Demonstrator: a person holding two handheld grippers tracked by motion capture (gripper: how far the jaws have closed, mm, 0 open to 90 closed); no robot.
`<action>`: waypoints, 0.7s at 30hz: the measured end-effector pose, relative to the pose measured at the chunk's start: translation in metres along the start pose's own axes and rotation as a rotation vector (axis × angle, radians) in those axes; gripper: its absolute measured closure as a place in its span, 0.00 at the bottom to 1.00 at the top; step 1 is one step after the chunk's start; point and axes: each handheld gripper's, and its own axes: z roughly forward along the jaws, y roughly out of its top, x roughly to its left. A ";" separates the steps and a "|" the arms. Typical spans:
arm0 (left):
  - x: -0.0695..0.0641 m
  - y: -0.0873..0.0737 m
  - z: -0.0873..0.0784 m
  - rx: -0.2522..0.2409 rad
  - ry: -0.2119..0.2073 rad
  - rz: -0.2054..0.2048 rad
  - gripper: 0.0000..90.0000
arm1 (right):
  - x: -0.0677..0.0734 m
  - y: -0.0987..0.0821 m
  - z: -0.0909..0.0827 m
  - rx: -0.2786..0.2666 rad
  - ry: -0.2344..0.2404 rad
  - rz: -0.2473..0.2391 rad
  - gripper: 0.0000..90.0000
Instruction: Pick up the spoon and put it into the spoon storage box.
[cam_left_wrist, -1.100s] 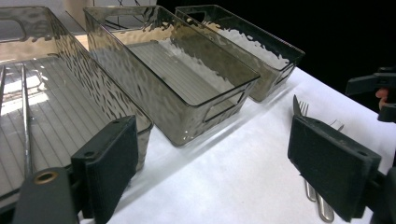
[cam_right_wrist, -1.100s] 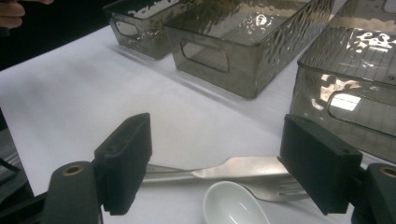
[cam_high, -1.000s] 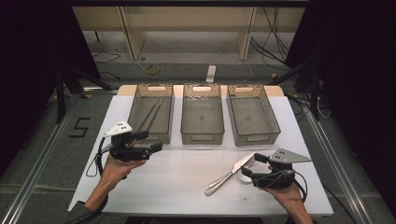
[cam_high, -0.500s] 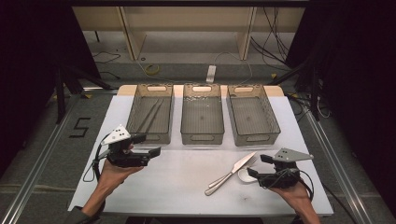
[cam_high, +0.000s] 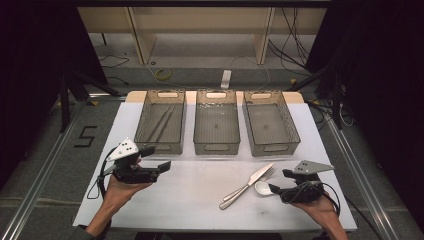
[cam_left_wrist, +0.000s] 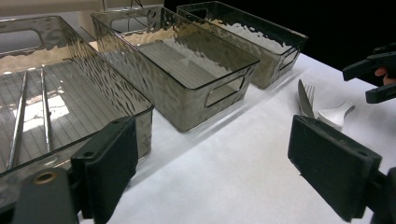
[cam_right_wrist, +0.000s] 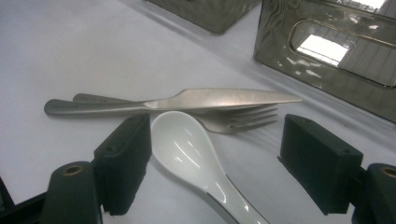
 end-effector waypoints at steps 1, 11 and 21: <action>0.000 0.000 0.000 -0.001 -0.001 -0.004 0.17 | 0.000 0.000 0.001 0.009 0.002 -0.002 0.29; -0.003 -0.003 -0.002 0.001 -0.012 -0.006 0.17 | -0.007 -0.002 0.005 0.120 -0.004 -0.039 0.29; -0.004 -0.005 -0.006 -0.026 -0.034 -0.039 0.17 | -0.008 0.000 0.005 0.233 -0.035 -0.110 0.38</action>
